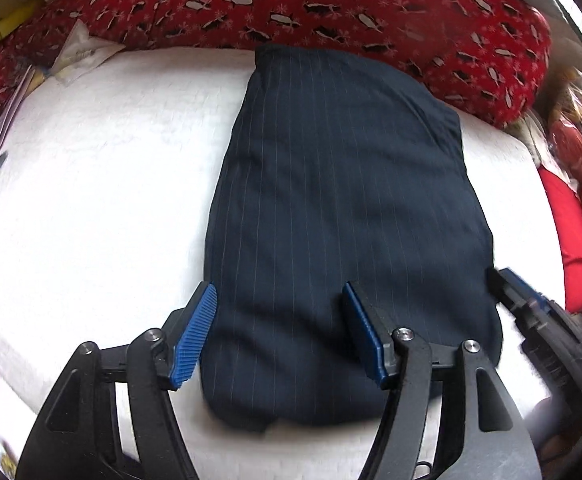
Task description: Fold large clothes
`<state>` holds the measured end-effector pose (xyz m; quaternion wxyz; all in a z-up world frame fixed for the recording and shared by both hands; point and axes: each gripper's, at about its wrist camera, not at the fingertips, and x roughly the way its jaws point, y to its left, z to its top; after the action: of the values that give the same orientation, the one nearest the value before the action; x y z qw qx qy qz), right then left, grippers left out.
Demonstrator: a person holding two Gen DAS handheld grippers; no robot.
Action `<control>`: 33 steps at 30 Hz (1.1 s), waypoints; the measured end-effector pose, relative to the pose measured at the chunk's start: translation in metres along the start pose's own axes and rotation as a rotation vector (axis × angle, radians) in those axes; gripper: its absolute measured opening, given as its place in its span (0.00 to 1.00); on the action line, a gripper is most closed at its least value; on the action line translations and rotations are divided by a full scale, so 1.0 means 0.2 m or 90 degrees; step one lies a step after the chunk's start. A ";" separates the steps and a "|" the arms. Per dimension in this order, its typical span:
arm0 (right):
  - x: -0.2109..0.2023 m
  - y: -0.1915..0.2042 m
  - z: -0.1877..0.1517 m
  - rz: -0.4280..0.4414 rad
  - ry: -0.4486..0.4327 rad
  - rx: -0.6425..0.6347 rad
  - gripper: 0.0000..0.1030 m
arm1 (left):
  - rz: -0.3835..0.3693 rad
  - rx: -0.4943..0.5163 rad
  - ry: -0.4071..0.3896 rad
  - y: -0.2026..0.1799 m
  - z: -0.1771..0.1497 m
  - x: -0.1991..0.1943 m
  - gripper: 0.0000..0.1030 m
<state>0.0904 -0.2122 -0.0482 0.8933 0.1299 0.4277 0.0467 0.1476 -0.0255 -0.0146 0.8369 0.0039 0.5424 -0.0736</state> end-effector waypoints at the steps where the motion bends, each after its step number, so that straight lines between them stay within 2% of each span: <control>1: 0.00 0.00 -0.05 -0.019 0.013 -0.014 0.33 | 0.002 0.003 0.001 0.00 -0.03 -0.02 0.62; 4: -0.01 0.02 -0.17 -0.083 0.047 -0.053 0.34 | 0.004 0.017 0.011 0.00 -0.11 -0.06 0.62; 7: -0.06 0.01 -0.24 -0.099 0.058 -0.052 0.37 | 0.015 0.037 0.004 -0.02 -0.18 -0.10 0.62; 10: -0.12 0.01 -0.28 -0.129 0.073 -0.039 0.53 | 0.006 0.042 0.011 -0.02 -0.22 -0.13 0.62; 11: -0.14 0.00 -0.30 -0.139 0.077 -0.030 0.65 | 0.001 0.040 0.013 -0.02 -0.23 -0.14 0.62; 14: -0.23 -0.01 -0.32 -0.155 0.078 -0.010 0.80 | -0.011 0.042 0.012 0.00 -0.27 -0.17 0.62; 21: -0.40 0.05 -0.37 -0.229 0.055 -0.062 0.85 | 0.010 0.062 -0.003 0.06 -0.39 -0.22 0.63; 26: -0.43 0.05 -0.43 -0.222 0.049 -0.076 0.85 | 0.042 0.052 -0.006 0.10 -0.48 -0.23 0.63; 33: -0.50 0.11 -0.44 -0.206 0.003 -0.076 0.88 | 0.077 0.064 -0.019 0.09 -0.53 -0.25 0.63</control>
<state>-0.0399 -0.1936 -0.0193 0.8941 0.0061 0.4419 -0.0724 0.0338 0.0082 -0.0141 0.8466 0.0778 0.5241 -0.0505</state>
